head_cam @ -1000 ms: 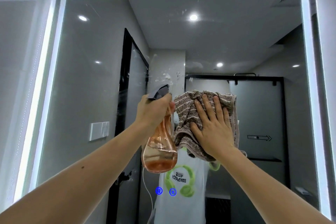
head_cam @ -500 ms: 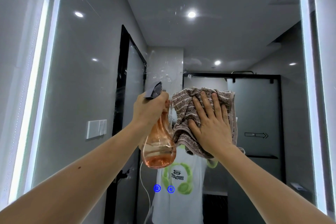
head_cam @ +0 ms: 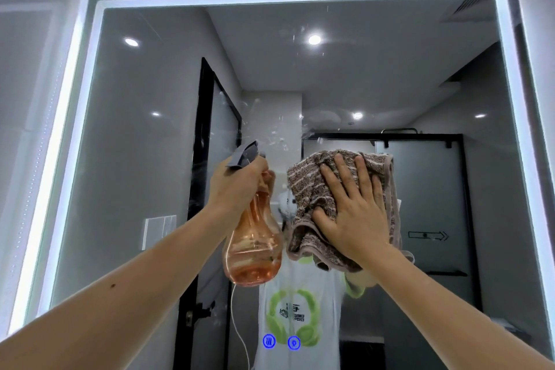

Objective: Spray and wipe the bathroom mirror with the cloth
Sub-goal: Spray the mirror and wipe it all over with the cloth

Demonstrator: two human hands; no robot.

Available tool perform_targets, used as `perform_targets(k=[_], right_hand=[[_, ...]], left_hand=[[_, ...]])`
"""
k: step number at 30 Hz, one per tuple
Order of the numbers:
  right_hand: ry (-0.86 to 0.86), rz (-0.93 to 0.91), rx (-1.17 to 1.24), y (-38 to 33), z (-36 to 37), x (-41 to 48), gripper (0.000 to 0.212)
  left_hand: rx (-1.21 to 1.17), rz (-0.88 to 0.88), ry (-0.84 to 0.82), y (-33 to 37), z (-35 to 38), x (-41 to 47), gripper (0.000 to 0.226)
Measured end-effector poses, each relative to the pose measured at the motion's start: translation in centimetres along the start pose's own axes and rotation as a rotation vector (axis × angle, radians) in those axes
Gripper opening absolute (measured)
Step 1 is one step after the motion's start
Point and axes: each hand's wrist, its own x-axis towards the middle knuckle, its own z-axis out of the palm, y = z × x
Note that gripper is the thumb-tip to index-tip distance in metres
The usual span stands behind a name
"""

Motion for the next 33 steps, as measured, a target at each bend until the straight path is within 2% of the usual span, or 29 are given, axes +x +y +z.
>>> perform_targets(k=[6,10,14,23,25,33], right_hand=[[0.004,-0.029,-0.002,-3.3,-0.6,5.8,0.082],[-0.047,-0.098,-0.020,-7.2,-0.2,9.1,0.076],[-0.052,-0.119,-0.039,-10.5,0.6,10.5,0.078],[-0.093,-0.180,-0.098,-16.0,1.3,12.9,0.087],[-0.087,-0.177,-0.130,-16.7,1.5,13.3,0.081],[-0.036,-0.161,-0.167,-15.3,0.7,14.7,0.059]], left_hand=[[0.001,0.045,0.014,0.4,-2.7,2.1,0.030],[0.026,0.058,0.052,0.4,-6.2,3.3,0.025],[0.033,0.056,0.115,0.0,-10.3,4.9,0.016],[0.038,0.084,0.097,1.5,-15.7,6.4,0.011],[0.023,0.101,0.085,1.9,-15.8,6.5,0.006],[-0.038,0.135,0.135,2.5,-13.7,6.1,0.009]])
